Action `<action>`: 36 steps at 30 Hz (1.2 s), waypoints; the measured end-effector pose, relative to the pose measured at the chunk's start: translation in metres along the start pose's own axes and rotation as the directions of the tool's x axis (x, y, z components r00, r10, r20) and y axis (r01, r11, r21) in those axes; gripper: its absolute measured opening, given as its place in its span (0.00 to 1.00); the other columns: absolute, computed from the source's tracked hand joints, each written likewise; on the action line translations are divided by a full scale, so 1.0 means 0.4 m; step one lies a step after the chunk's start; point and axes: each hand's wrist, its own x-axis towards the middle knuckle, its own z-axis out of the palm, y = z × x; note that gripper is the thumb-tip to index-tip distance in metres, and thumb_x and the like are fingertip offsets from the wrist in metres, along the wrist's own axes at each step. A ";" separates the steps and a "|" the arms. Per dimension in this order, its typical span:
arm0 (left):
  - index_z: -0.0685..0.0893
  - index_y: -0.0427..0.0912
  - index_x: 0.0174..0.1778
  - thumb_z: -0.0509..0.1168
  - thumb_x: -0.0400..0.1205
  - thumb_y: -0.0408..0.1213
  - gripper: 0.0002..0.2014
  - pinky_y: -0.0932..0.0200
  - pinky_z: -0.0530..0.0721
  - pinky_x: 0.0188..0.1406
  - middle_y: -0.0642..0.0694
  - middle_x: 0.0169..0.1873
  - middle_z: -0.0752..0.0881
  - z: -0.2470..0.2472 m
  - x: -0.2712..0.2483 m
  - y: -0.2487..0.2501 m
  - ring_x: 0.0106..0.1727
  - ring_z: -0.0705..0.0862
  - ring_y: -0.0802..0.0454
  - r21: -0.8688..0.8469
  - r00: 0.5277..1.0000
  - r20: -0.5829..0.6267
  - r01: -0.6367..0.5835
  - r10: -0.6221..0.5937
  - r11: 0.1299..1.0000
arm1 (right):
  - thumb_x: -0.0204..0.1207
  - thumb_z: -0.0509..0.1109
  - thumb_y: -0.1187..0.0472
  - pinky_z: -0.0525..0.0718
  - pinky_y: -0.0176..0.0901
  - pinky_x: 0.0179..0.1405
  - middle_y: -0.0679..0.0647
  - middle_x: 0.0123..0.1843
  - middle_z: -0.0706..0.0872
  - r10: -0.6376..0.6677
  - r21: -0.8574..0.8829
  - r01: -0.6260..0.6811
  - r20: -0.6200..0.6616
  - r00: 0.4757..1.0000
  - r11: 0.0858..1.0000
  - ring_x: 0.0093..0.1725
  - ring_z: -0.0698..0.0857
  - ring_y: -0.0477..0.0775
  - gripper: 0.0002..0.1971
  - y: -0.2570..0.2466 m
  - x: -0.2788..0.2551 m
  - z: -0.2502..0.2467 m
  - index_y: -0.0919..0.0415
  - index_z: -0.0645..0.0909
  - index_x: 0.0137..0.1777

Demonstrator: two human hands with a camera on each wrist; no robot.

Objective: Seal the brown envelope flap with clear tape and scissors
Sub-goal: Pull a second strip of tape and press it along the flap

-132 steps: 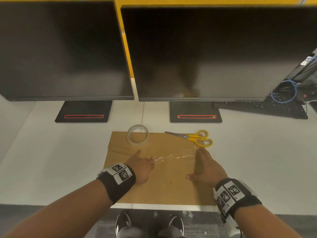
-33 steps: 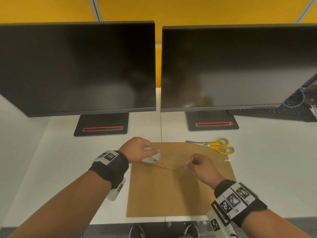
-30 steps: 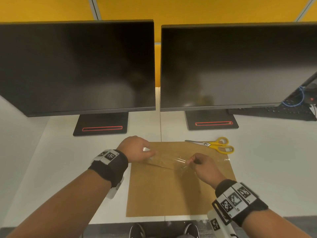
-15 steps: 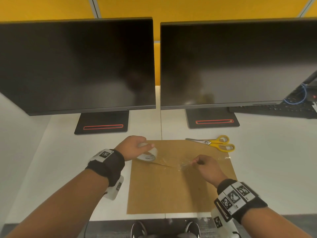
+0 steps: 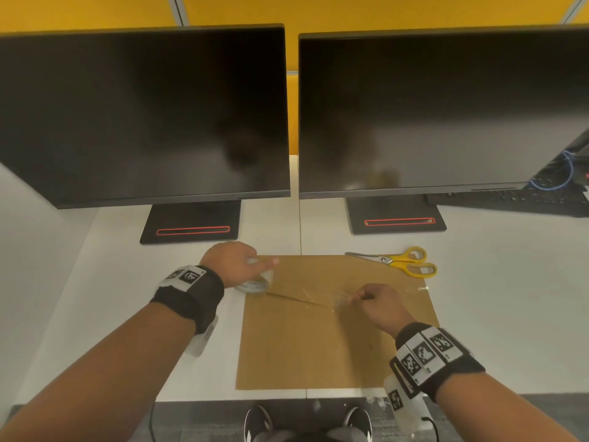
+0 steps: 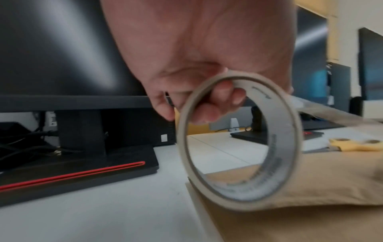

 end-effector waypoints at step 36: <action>0.83 0.45 0.47 0.54 0.85 0.41 0.12 0.56 0.70 0.55 0.48 0.47 0.88 0.101 0.002 0.076 0.48 0.85 0.48 0.642 0.995 0.099 -0.087 0.030 0.762 | 0.75 0.66 0.62 0.75 0.40 0.44 0.60 0.47 0.88 -0.015 -0.224 0.021 0.025 1.000 0.974 0.45 0.81 0.55 0.08 0.039 0.035 0.035 0.66 0.84 0.45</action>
